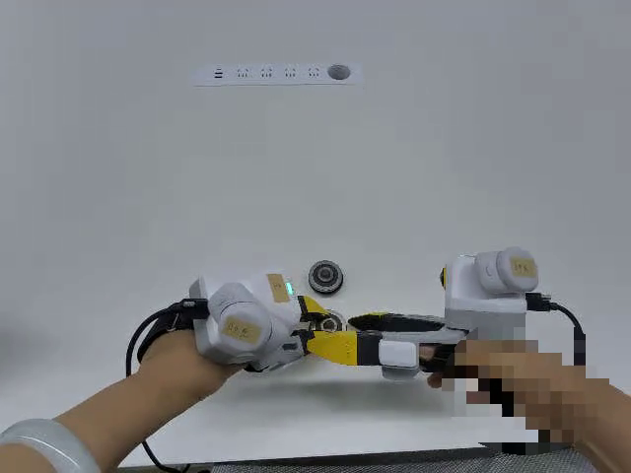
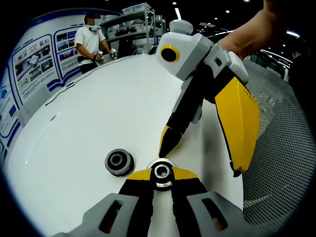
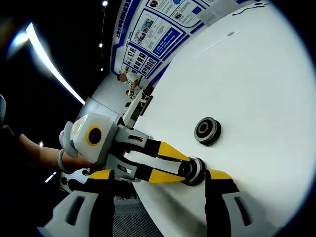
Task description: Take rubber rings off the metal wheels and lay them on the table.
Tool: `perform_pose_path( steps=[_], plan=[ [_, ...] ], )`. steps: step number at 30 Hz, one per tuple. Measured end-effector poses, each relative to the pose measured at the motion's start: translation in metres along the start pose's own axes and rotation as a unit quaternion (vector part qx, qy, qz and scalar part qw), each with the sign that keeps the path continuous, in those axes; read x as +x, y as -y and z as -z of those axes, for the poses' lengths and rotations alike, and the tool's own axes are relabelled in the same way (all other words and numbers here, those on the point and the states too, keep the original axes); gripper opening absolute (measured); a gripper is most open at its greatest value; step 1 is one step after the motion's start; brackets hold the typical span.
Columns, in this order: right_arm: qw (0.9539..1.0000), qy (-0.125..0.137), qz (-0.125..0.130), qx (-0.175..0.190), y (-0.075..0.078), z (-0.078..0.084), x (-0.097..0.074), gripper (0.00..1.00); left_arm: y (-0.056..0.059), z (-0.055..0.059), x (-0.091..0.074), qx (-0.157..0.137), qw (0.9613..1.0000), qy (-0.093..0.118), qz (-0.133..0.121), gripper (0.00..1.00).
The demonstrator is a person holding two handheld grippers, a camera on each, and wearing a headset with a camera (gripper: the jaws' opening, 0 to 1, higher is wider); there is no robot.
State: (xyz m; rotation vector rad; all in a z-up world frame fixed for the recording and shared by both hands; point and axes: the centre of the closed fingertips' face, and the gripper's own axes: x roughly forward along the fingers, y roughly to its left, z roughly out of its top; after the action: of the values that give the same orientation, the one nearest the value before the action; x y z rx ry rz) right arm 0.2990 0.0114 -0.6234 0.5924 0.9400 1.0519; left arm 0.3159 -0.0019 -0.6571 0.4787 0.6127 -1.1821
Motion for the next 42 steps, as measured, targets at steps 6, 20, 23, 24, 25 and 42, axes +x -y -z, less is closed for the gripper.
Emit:
perform_pose_path(
  steps=[6, 20, 23, 24, 25, 42],
  plan=[
    [1.0, -0.007, -0.004, 0.001, -0.0016, 0.003, 0.0014, 0.76, 0.0006, -0.001, -0.0003, 0.0, 1.0, 0.0, -0.001, 0.13],
    [0.9999, -0.008, -0.011, 0.004, -0.0063, 0.0042, -0.0035, 0.76, 0.0008, -0.0019, 0.0, -0.001, 1.0, 0.0, 0.0, 0.13],
    [0.9998, -0.007, -0.014, 0.01, -0.0049, 0.0046, -0.003, 0.76, 0.0009, -0.0023, -0.0001, -0.002, 1.0, 0.001, -0.001, 0.13],
    [0.9998, -0.007, -0.014, 0.012, -0.0051, 0.0047, -0.0027, 0.75, 0.0008, -0.0023, -0.0001, -0.002, 1.0, 0.001, -0.001, 0.13],
    [0.9998, -0.008, -0.015, 0.013, -0.0052, 0.0052, -0.0022, 0.75, 0.0009, -0.0026, -0.0002, -0.002, 1.0, 0.001, -0.001, 0.13],
    [0.9998, -0.004, -0.017, 0.014, -0.0068, 0.0036, -0.0064, 0.74, 0.0007, -0.0019, -0.0007, -0.003, 1.0, 0.002, -0.001, 0.13]
  ],
)
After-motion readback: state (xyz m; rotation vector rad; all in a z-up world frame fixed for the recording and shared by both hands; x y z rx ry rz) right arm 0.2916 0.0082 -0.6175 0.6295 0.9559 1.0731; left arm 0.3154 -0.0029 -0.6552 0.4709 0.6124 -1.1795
